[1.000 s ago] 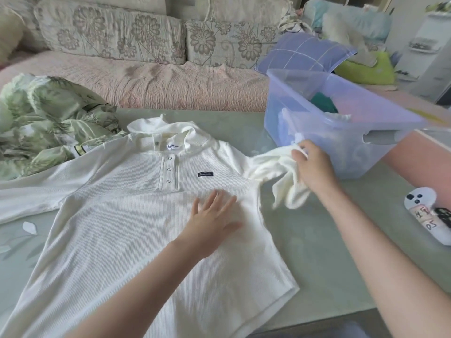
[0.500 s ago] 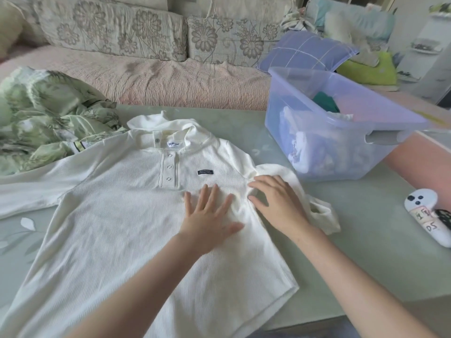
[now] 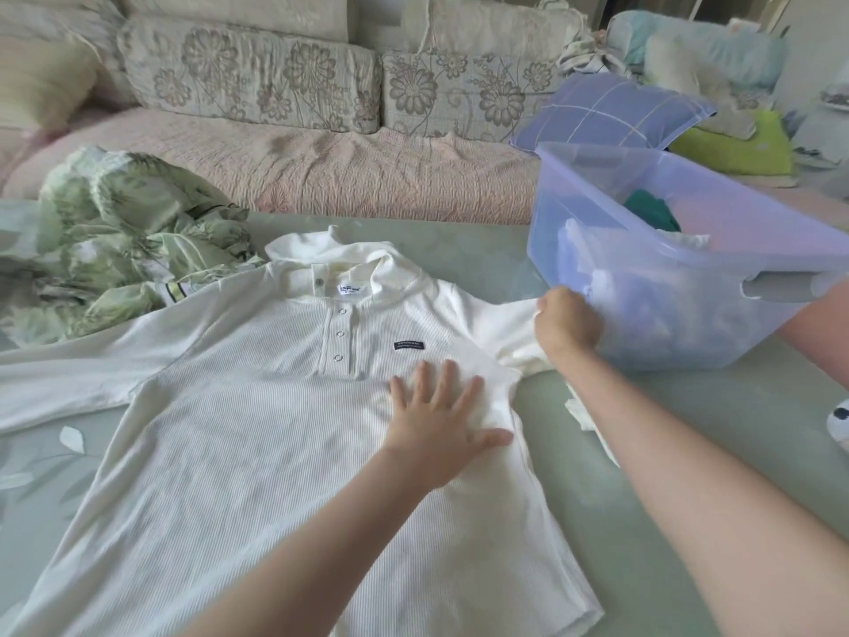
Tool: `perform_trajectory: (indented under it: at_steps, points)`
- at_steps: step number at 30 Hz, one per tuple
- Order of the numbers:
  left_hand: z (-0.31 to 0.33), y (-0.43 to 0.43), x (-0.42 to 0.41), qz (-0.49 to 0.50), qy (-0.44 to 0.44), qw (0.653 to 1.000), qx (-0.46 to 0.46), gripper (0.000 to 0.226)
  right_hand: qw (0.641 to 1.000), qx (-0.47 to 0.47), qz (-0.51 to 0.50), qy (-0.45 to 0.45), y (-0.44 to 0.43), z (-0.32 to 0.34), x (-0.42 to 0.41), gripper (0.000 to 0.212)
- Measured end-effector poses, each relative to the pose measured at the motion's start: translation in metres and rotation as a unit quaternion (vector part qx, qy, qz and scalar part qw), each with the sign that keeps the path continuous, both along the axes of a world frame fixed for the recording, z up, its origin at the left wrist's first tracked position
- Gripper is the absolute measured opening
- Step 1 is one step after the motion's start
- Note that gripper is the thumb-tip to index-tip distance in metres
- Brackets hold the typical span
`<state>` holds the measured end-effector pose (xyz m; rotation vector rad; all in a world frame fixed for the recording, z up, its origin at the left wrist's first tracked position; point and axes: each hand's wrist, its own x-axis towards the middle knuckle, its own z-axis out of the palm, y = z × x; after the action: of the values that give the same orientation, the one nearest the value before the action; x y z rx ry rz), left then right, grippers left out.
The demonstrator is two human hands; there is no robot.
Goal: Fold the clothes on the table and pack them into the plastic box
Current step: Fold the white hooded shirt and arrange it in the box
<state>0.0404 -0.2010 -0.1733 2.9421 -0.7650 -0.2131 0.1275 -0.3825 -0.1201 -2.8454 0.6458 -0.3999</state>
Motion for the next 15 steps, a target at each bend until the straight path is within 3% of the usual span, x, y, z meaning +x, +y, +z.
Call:
perform_trajectory:
  at_steps: [3,6,9,10,12,13,15]
  points:
    - [0.002,0.018,0.008,0.025,-0.018,0.999,-0.043,0.094,0.996,-0.076,-0.006,0.036,-0.01,0.005,0.011,0.032]
    - [-0.002,0.043,0.019,0.05,-0.03,0.998,-0.034,0.08,0.988,-0.141,0.06,0.033,-0.007,-0.003,0.01,0.036]
    - [0.001,0.056,0.027,0.097,-0.046,0.992,-0.067,0.075,0.977,-0.075,0.199,-0.029,0.017,-0.014,0.005,0.033]
    - [0.003,0.058,0.029,0.111,-0.053,0.989,-0.079,0.069,0.972,-0.013,0.236,-0.011,0.03,-0.018,0.0,0.033]
    - [0.005,0.066,0.033,0.13,-0.042,0.988,-0.075,0.067,0.949,0.087,0.274,0.131,0.052,-0.028,-0.013,0.059]
    - [0.002,0.071,0.035,0.133,-0.022,0.989,-0.055,0.07,0.939,0.064,0.275,0.196,0.057,-0.034,-0.017,0.07]
    - [-0.006,0.084,0.038,0.133,-0.001,0.991,-0.019,0.079,0.937,0.002,0.264,0.228,0.054,-0.045,-0.017,0.076]
